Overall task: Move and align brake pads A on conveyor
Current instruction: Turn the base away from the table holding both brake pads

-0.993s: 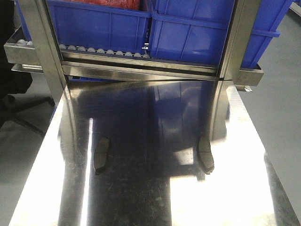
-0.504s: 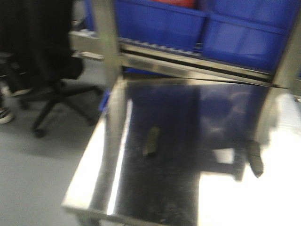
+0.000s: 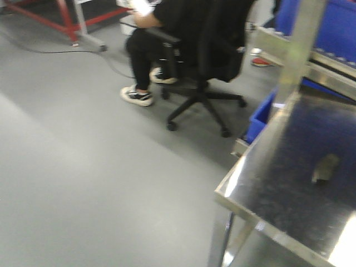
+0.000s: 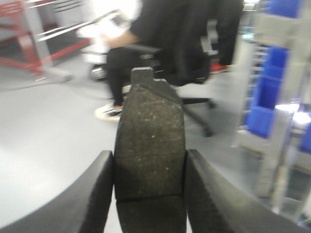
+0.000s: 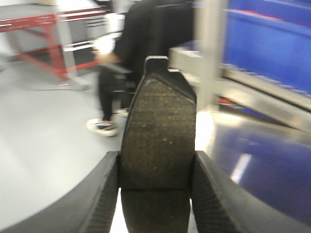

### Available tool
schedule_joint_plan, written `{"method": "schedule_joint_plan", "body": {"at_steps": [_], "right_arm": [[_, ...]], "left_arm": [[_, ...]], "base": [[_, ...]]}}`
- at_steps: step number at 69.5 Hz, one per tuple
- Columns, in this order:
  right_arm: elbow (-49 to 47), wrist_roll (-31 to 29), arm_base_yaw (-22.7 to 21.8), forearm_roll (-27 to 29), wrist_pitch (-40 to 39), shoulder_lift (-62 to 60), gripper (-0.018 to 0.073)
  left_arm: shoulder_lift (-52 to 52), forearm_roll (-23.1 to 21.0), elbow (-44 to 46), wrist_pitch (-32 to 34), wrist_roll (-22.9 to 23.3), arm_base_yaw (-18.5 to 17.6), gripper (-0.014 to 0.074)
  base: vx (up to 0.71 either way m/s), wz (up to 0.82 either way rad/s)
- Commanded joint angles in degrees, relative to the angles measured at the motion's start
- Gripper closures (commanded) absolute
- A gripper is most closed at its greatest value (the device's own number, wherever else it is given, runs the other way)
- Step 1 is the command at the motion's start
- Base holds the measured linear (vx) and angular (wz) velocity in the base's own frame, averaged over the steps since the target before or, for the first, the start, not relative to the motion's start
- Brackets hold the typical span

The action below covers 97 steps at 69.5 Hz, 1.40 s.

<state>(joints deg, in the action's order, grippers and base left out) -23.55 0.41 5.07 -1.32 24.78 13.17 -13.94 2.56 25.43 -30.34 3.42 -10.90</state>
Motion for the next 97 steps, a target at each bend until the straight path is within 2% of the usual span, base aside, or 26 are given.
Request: {"method": "schedule_joint_plan", "body": {"at_steps": [1,70,97], "right_arm": [[-1.82,-0.41,-0.27,-0.18,-5.64,0.50,0.0569],[-1.82,0.04,-0.27,-0.18,-5.64,0.50,0.0569],[-1.82,0.04,-0.27,-0.18,-5.64,0.50,0.0569]], "left_arm": [[-0.51,-0.12,1.69,5.32,0.14,-0.21,0.0602],[-0.52,-0.12,1.69,5.32,0.14,-0.14,0.0602],[-0.52,-0.12,1.69,5.32,0.14,-0.14,0.0602]], "base": [[-0.19,0.81],[-0.18,0.77],[-0.06,0.34]]}}
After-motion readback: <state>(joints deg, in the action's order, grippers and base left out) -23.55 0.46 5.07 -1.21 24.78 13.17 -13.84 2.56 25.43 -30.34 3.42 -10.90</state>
